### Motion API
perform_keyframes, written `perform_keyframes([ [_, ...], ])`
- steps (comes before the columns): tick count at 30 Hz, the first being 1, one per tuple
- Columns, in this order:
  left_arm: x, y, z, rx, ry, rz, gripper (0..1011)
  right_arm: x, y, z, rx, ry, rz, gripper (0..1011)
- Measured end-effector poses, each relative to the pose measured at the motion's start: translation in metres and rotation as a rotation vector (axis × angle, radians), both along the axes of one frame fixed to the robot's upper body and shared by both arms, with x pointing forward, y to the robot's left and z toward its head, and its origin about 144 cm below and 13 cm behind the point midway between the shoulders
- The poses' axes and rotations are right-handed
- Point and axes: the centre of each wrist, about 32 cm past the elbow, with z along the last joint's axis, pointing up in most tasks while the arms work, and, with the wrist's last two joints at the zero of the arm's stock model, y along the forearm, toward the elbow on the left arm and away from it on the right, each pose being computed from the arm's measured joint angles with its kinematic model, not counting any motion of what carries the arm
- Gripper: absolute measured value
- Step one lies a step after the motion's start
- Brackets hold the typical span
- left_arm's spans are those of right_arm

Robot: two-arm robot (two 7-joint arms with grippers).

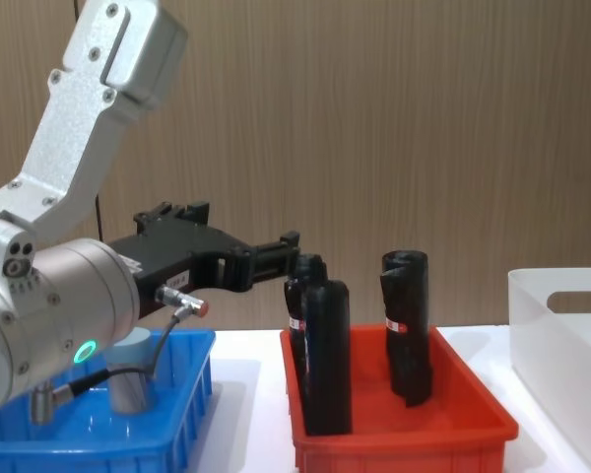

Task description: Pick the cotton swabs from the blue box and place them into the white box.

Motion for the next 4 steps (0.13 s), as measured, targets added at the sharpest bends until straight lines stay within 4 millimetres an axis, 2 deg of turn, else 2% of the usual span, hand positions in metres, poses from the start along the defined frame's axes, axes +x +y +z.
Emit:
perform_keyframes([
  [4,0.0,0.0,0.0,0.0,0.0,0.0,1004,-0.0004,-0.0005,-0.0009,0.001,-0.002,0.001,1001],
])
